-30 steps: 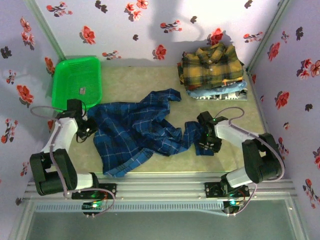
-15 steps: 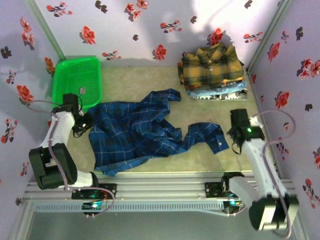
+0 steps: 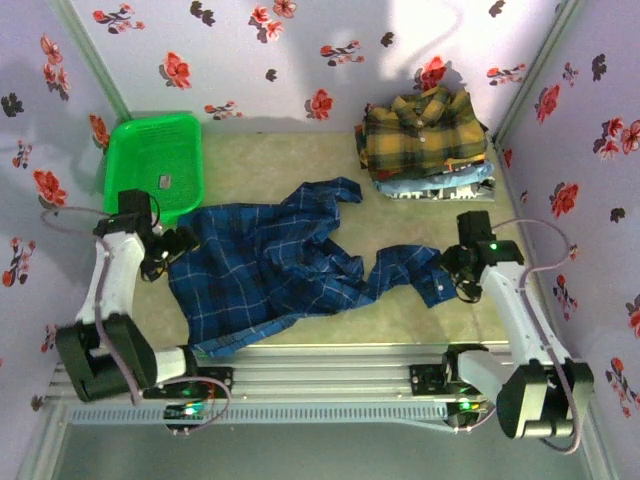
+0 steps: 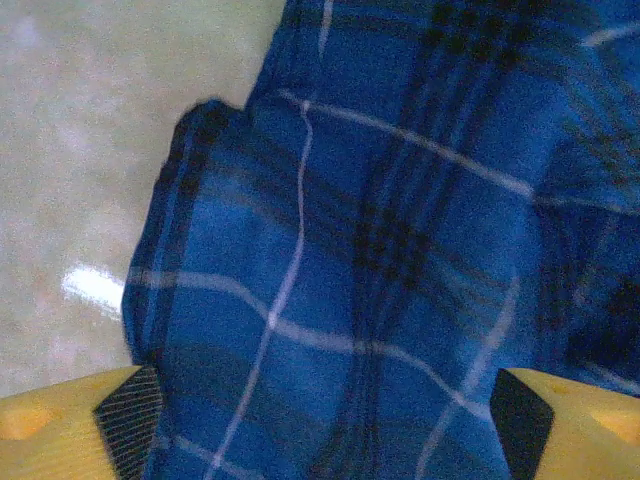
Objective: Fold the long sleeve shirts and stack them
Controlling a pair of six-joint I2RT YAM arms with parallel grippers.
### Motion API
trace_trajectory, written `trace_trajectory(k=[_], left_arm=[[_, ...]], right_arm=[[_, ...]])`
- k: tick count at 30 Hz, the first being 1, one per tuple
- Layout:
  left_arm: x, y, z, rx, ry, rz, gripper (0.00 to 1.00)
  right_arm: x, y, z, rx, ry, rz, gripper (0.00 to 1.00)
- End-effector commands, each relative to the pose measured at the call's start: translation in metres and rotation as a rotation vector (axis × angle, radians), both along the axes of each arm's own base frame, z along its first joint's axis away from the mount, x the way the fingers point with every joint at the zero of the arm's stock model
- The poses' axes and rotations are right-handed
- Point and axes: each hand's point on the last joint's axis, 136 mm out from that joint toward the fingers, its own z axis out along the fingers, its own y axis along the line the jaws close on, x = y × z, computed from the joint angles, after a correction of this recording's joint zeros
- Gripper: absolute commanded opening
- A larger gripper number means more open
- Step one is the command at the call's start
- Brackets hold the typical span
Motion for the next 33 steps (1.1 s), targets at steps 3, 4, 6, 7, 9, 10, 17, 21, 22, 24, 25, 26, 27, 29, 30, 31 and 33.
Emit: trace_trajectory(k=[3, 4, 6, 7, 9, 10, 17, 21, 22, 24, 25, 26, 27, 29, 30, 31, 33], left_arm=[[-0.084, -0.040, 0.007, -0.083, 0.181, -0.056, 0.90], [-0.091, -0.044, 0.003, -0.097, 0.182, -0.046, 0.89], [-0.101, -0.047, -0.009, -0.104, 0.184, -0.025, 0.89], [-0.102, -0.047, -0.014, -0.107, 0.193, -0.022, 0.89], [-0.095, -0.051, -0.020, -0.110, 0.192, -0.031, 0.88], [-0.088, -0.054, -0.021, -0.111, 0.178, -0.037, 0.88], [-0.028, -0.086, -0.024, -0.148, 0.112, -0.101, 0.88], [-0.004, -0.102, -0.045, -0.194, 0.128, -0.119, 0.88], [0.001, -0.103, -0.048, -0.193, 0.128, -0.122, 0.88], [0.009, -0.105, -0.052, -0.186, 0.127, -0.132, 0.88], [0.011, -0.104, -0.055, -0.180, 0.129, -0.136, 0.88], [0.013, -0.104, -0.059, -0.174, 0.135, -0.140, 0.88], [0.015, -0.104, -0.064, -0.171, 0.144, -0.144, 0.88], [0.016, -0.102, -0.074, -0.161, 0.166, -0.149, 0.88], [0.017, -0.102, -0.079, -0.157, 0.176, -0.150, 0.88], [0.018, -0.102, -0.082, -0.156, 0.179, -0.151, 0.88], [0.021, -0.102, -0.088, -0.150, 0.185, -0.149, 0.88]], right_arm=[[-0.009, 0.022, -0.038, 0.056, 0.079, 0.033, 0.76], [-0.007, 0.023, -0.041, 0.057, 0.079, 0.027, 0.76], [0.010, 0.036, -0.034, 0.092, 0.016, 0.073, 0.77], [0.023, 0.046, -0.025, 0.109, -0.041, 0.119, 0.77], [0.052, 0.078, 0.003, 0.135, -0.159, 0.277, 0.77], [0.062, 0.093, 0.014, 0.143, -0.190, 0.347, 0.77], [0.111, 0.204, 0.024, 0.237, -0.224, 0.718, 0.67], [0.133, 0.247, 0.005, 0.263, -0.181, 0.840, 0.61], [0.133, 0.253, -0.001, 0.252, -0.157, 0.869, 0.60], [0.128, 0.261, -0.010, 0.229, -0.114, 0.931, 0.59], [0.124, 0.262, -0.014, 0.222, -0.105, 0.951, 0.60], [0.119, 0.262, -0.016, 0.211, -0.099, 0.970, 0.60], [0.114, 0.258, -0.019, 0.203, -0.094, 0.977, 0.60], [0.104, 0.253, -0.024, 0.201, -0.092, 0.998, 0.62], [0.098, 0.253, -0.026, 0.213, -0.087, 1.013, 0.62], [0.093, 0.253, -0.029, 0.227, -0.077, 1.027, 0.62], [0.083, 0.251, -0.038, 0.239, -0.039, 1.051, 0.60]])
